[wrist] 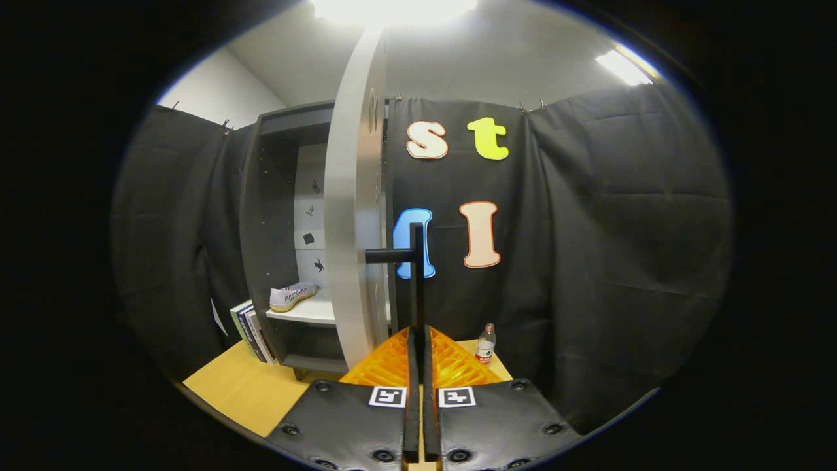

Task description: Open the shoe cabinet door, grab the shoes and put them into the shoe cabinet, then close the shoe cabinet door.

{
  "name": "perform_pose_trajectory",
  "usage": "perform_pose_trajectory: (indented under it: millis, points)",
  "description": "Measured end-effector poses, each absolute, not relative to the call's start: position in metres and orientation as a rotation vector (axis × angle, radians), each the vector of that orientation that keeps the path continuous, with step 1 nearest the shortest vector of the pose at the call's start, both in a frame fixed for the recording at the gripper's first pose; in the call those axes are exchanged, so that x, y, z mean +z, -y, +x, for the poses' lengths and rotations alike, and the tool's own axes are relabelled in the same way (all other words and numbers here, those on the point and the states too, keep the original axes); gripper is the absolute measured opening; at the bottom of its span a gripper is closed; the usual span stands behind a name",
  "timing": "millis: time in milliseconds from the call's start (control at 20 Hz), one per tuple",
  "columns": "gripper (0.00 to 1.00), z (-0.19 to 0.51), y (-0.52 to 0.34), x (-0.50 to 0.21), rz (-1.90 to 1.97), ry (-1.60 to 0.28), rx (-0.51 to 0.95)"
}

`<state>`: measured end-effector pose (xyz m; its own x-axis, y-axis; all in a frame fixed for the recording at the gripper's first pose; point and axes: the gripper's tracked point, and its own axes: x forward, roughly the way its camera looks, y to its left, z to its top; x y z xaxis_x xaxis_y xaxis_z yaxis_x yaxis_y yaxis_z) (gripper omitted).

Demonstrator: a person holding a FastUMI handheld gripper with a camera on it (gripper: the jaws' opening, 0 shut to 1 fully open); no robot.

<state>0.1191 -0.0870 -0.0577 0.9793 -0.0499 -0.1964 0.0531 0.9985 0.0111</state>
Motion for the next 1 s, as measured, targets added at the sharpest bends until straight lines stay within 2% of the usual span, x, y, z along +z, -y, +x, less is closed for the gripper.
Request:
perform_pose_trajectory:
  millis: [250, 500, 600, 750, 1000]
  points:
    - [0.04, 0.084, 0.096, -0.05, 0.016, -0.171, -0.078]
    - [0.08, 0.05, 0.047, -0.052, 0.031, -0.209, 0.023]
    - [0.26, 0.036, 0.011, -0.057, 0.026, -0.227, 0.093]
    - [0.89, 0.027, -0.049, -0.068, 0.006, -0.231, 0.235]
    - [0.94, 0.041, -0.096, -0.105, 0.026, -0.305, 0.275]
